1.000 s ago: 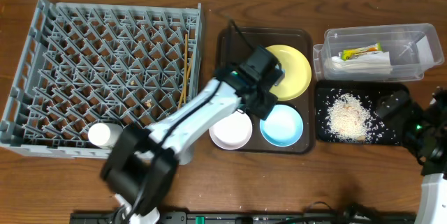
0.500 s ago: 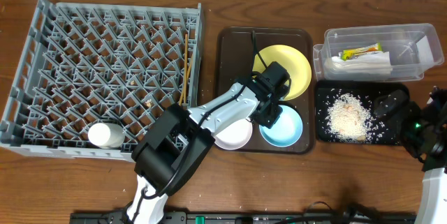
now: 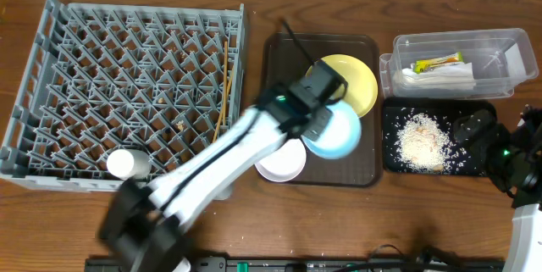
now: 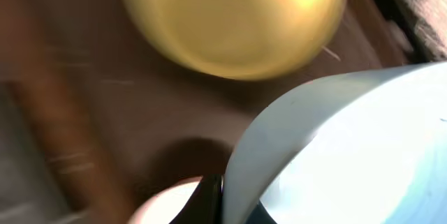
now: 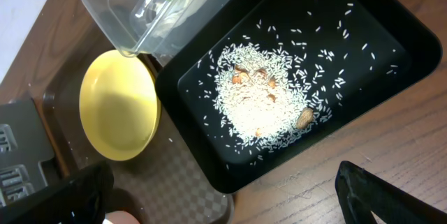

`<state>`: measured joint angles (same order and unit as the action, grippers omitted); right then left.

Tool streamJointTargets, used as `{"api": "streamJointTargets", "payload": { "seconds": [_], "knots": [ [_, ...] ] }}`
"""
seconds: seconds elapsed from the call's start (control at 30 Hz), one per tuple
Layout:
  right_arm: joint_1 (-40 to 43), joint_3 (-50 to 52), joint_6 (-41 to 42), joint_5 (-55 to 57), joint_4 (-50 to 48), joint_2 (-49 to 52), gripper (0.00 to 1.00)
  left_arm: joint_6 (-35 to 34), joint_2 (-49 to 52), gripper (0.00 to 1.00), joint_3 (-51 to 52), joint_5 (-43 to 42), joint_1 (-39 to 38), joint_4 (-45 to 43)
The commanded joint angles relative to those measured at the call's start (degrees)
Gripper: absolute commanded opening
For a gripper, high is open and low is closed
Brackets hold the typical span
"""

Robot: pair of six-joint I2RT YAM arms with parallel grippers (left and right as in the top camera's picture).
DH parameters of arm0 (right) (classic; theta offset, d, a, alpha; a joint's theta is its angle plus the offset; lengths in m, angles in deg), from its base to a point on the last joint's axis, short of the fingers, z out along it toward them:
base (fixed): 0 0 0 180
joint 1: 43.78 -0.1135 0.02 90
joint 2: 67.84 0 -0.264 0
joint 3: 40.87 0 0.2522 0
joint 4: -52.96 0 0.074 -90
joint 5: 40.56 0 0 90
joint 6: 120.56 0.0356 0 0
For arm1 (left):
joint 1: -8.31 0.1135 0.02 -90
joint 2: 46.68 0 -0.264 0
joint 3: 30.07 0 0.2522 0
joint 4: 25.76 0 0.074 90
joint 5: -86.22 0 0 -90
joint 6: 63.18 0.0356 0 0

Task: Sort waste into correct bins and load items into the dishwasher
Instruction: 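Carry the blue bowl with the left gripper and set it in the rack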

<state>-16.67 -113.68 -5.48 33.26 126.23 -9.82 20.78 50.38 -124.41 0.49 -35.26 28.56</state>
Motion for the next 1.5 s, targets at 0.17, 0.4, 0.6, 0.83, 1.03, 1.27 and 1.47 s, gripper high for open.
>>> {"api": "streamJointTargets", "payload": {
  "seconds": [0.17, 0.4, 0.6, 0.83, 1.03, 1.27, 1.47],
  "knots": [
    [0.2, 0.3, 0.2, -0.6, 0.1, 0.0, 0.99, 0.3, -5.6, 0.07, -1.1, 46.4, 7.5, -0.6],
    [0.2, 0.3, 0.2, -0.6, 0.1, 0.0, 0.99, 5.1, -0.4, 0.07, -0.9, 55.3, 19.4, -9.1],
    [0.2, 0.3, 0.2, -0.6, 0.1, 0.0, 0.99, 12.4, 7.1, 0.08, -0.9, 56.8, 26.6, -20.4],
    [0.2, 0.3, 0.2, -0.6, 0.1, 0.0, 0.99, 19.6, 14.3, 0.08, -0.9, 56.9, 26.5, -30.2],
    [0.2, 0.3, 0.2, -0.6, 0.1, 0.0, 0.99, 20.0, 17.6, 0.07, -0.9, 59.8, 26.4, -31.1],
    [0.2, 0.3, 0.2, -0.6, 0.1, 0.0, 0.99, 20.0, 17.9, 0.07, -0.9, 61.2, 24.3, -30.2],
    [0.2, 0.3, 0.2, -0.6, 0.1, 0.0, 0.99, 19.5, 17.9, 0.08, -0.9, 61.2, 21.2, -26.8]
  ]
}}
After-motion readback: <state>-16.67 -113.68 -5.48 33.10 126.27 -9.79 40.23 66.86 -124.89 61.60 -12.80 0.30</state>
